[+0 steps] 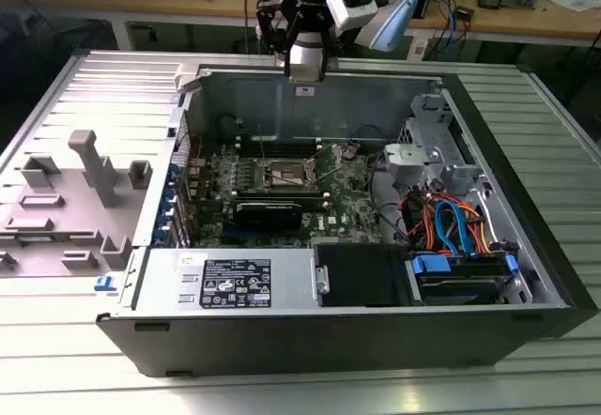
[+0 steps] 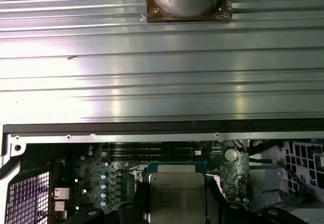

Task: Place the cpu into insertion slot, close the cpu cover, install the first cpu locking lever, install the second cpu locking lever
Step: 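Place the cpu into insertion slot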

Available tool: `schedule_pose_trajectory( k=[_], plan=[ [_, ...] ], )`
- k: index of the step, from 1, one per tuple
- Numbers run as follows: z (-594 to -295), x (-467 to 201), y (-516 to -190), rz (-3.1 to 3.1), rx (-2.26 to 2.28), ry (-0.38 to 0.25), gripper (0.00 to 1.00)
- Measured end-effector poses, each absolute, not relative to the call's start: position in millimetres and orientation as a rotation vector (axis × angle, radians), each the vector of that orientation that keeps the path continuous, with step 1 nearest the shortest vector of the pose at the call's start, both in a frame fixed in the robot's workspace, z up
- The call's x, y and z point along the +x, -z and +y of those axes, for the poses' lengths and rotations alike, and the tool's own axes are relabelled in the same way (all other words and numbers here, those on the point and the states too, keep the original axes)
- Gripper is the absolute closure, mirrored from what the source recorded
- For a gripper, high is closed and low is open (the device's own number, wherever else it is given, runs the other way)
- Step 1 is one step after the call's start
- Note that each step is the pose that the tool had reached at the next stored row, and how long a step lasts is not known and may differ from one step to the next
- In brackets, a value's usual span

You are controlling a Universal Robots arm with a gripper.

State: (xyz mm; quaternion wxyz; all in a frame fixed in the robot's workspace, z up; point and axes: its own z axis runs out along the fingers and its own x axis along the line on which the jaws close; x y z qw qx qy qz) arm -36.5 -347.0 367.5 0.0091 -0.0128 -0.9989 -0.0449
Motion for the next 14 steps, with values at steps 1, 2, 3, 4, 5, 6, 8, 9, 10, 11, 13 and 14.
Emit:
schedule_pose_trajectory(
  k=[1, 2, 3, 4, 5, 6, 8, 9, 10, 11, 13, 14],
  plan=[
    [-347.1, -36.5, -367.6, -3.120, -0.040, 0.140, 0.45],
    [-347.0, -36.5, -367.6, -3.120, -0.040, 0.140, 0.45],
    [-347.1, -36.5, -367.6, -3.120, -0.040, 0.140, 0.45],
    [-347.1, -36.5, -367.6, -3.120, -0.041, 0.140, 0.45],
    [-347.1, -36.5, -367.6, -3.120, -0.041, 0.140, 0.45],
    [-347.0, -36.5, -367.6, -3.120, -0.042, 0.140, 0.45],
    [-347.1, -36.4, -367.6, -3.120, -0.047, 0.140, 0.45],
    [-347.1, -36.5, -367.6, -3.120, -0.049, 0.140, 0.45],
    [-347.1, -36.5, -367.5, -3.120, -0.053, 0.140, 0.45],
    [-347.0, -36.5, -367.5, -3.120, -0.055, 0.140, 0.45],
    [-347.1, -36.4, -367.5, -3.120, -0.059, 0.140, 0.45],
    [-347.0, -36.5, -367.5, -3.120, -0.060, 0.140, 0.45]
  ],
)
